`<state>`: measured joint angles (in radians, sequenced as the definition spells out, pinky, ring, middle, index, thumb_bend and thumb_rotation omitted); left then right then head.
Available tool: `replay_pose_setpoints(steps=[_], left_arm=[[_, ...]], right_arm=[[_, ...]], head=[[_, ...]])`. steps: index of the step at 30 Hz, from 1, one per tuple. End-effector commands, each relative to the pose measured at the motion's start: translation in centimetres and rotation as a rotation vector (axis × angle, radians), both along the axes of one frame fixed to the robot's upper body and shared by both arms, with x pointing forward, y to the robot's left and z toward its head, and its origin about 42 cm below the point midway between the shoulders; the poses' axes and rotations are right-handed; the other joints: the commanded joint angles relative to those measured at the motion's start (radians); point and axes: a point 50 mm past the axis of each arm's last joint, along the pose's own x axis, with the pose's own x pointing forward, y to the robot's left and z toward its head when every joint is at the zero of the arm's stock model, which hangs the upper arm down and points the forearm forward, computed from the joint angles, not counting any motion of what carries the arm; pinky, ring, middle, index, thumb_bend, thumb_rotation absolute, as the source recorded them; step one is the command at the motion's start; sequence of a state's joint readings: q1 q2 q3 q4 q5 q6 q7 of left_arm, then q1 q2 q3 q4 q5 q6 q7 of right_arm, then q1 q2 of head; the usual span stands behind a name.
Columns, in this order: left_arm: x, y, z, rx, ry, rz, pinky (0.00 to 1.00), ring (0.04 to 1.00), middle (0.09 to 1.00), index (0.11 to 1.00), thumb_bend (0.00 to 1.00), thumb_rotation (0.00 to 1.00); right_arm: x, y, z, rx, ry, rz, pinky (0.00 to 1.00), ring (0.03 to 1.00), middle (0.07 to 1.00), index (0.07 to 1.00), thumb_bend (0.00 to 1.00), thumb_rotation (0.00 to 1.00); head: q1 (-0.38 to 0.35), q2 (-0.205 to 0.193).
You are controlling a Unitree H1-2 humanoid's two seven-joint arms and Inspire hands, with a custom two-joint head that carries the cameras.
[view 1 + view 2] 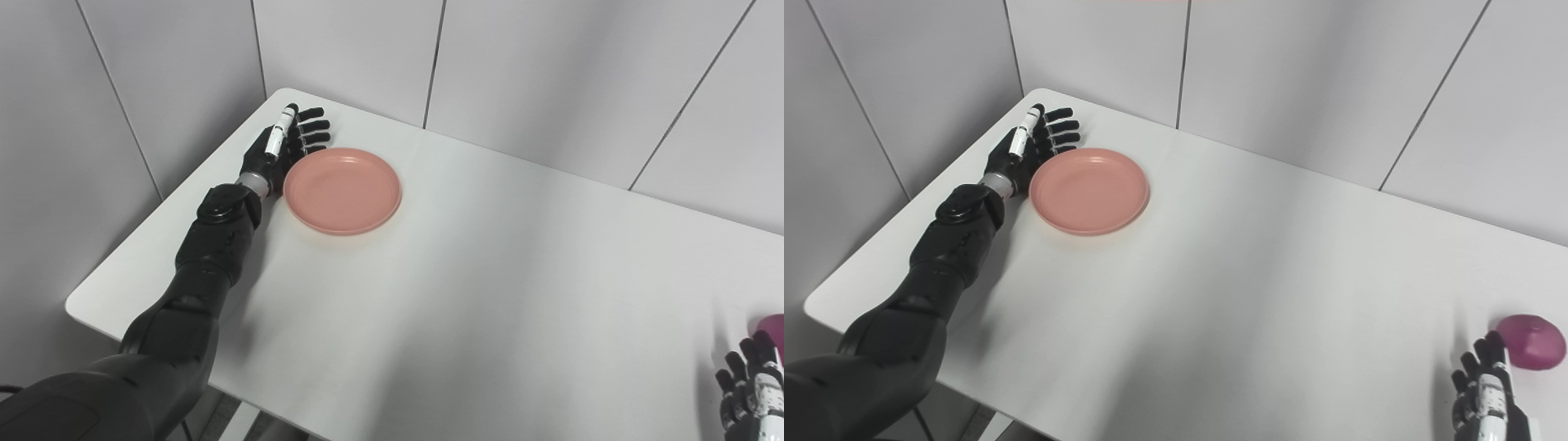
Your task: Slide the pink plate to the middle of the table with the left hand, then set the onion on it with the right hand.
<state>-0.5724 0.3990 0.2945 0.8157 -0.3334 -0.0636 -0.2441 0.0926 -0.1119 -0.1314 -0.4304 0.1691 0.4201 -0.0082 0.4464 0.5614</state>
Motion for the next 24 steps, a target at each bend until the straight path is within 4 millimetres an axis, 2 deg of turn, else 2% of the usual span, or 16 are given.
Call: replay_pose_setpoints(steps=[1,14,24], left_arm=[[2.0,-0.2,3.6,0.028,-0.106,-0.035,0.70,0.734,0.738,0.718,0.27,1.00],[2.8,-1.7,3.5,0.011,-0.086,-0.084,0.70,0.726,0.731,0.714,0.30,1.00],[3.9,-3.7,3.7,0.024,-0.080,-0.138,0.68,0.711,0.718,0.701,0.32,1.00]], right_arm=[[0.2,0.2,1.2,-0.006,-0.054,0.012,1.00,1.000,1.000,1.000,0.00,1.00],[0.2,0.2,1.3,-0.009,-0.070,0.052,1.00,1.000,1.000,1.000,0.00,1.00],[0.2,0.4,1.1,0.000,-0.056,0.045,1.00,1.000,1.000,1.000,0.00,1.00]], head=[[-0.003,0.001],[-0.032,0.012],[-0.053,0.023]])
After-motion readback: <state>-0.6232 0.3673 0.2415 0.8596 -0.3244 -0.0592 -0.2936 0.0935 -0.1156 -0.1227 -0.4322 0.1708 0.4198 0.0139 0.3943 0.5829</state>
